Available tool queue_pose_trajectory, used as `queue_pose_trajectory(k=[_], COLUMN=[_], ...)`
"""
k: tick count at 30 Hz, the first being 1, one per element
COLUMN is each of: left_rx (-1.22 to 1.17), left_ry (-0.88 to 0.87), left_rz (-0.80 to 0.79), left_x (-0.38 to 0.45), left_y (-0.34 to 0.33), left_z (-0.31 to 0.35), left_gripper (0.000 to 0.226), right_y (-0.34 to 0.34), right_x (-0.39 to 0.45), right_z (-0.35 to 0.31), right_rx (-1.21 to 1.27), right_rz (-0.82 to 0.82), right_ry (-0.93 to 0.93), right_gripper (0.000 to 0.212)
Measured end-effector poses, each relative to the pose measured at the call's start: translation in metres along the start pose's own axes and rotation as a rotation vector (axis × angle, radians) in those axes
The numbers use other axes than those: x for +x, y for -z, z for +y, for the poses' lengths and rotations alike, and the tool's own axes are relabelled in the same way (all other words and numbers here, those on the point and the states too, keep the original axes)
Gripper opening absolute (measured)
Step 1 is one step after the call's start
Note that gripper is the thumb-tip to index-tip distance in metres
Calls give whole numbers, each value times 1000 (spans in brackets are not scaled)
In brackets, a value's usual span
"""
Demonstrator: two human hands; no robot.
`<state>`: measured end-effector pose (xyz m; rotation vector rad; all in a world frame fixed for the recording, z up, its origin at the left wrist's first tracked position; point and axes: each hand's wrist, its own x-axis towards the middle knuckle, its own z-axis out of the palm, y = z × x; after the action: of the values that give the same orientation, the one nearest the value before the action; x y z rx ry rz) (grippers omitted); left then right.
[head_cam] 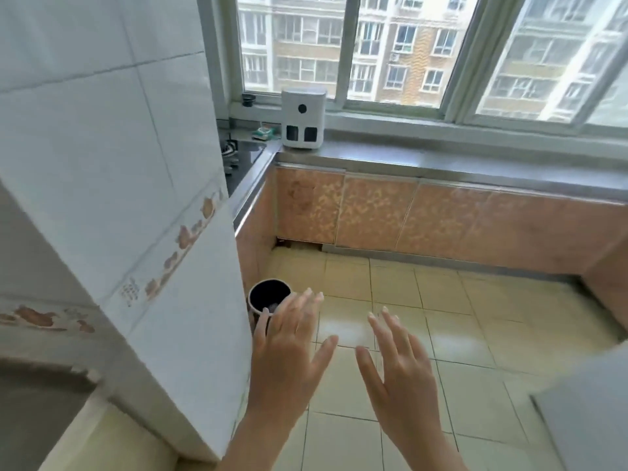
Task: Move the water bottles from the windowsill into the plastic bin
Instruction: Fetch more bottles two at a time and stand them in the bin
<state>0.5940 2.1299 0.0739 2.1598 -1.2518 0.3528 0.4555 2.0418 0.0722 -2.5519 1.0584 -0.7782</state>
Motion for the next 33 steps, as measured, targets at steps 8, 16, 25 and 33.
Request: queue_pose_trajectory(k=[8, 16, 25, 33], left_rx=[-86, -143, -236, -256], left_ry=[-207, -336, -527, -697], left_rz=[-126, -203, -210, -223], left_x=[61, 168, 327, 406], left_y=[-82, -182, -278, -367], left_z=[57, 89, 133, 195], left_gripper=[59, 59, 59, 57], right_y=[22, 16, 21, 30], right_x=[36, 123, 252, 323], right_z=[84, 168, 251, 338], right_rx=[-5, -66, -160, -192], right_rz=[111, 150, 274, 302], right_ry=[-205, -391, -550, -680], right_gripper=[54, 57, 55, 60])
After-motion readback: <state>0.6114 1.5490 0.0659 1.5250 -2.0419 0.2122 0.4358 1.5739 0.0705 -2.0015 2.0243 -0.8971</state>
